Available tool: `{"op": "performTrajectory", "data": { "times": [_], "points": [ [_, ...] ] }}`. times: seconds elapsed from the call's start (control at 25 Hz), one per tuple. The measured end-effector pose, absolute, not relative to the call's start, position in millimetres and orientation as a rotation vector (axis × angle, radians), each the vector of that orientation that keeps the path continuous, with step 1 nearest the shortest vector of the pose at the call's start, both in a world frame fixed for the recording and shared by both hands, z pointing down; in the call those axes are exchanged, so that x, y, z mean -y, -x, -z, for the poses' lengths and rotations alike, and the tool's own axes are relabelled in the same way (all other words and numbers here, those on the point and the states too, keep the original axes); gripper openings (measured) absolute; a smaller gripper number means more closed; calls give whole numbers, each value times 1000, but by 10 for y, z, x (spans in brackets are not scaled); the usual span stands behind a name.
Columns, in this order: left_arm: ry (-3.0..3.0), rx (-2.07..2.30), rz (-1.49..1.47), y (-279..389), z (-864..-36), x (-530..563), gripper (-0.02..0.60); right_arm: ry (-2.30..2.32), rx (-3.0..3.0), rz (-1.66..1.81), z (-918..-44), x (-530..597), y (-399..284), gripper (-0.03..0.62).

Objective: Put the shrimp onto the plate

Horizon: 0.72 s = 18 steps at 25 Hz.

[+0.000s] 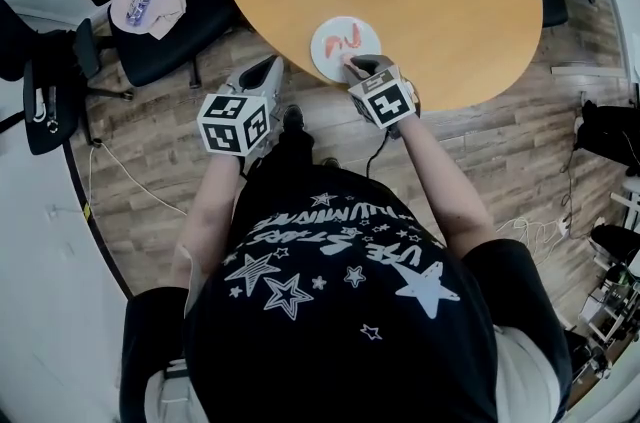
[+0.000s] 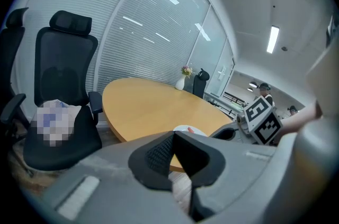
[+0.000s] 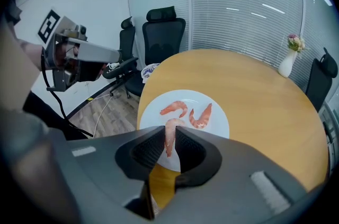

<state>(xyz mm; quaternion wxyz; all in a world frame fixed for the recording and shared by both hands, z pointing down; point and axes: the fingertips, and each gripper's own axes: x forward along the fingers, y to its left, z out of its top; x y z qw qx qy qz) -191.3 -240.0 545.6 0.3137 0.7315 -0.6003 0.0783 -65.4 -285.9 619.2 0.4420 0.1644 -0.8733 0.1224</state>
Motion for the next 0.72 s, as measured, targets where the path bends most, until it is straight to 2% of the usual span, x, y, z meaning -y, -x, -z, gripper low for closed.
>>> {"op": "performTrajectory", "data": {
  "times": [0.72],
  "points": [
    [-1914,1562,-206,1958,-5559,2441,2,-368,2129,-286,-6349,2880,715,66]
  ]
}}
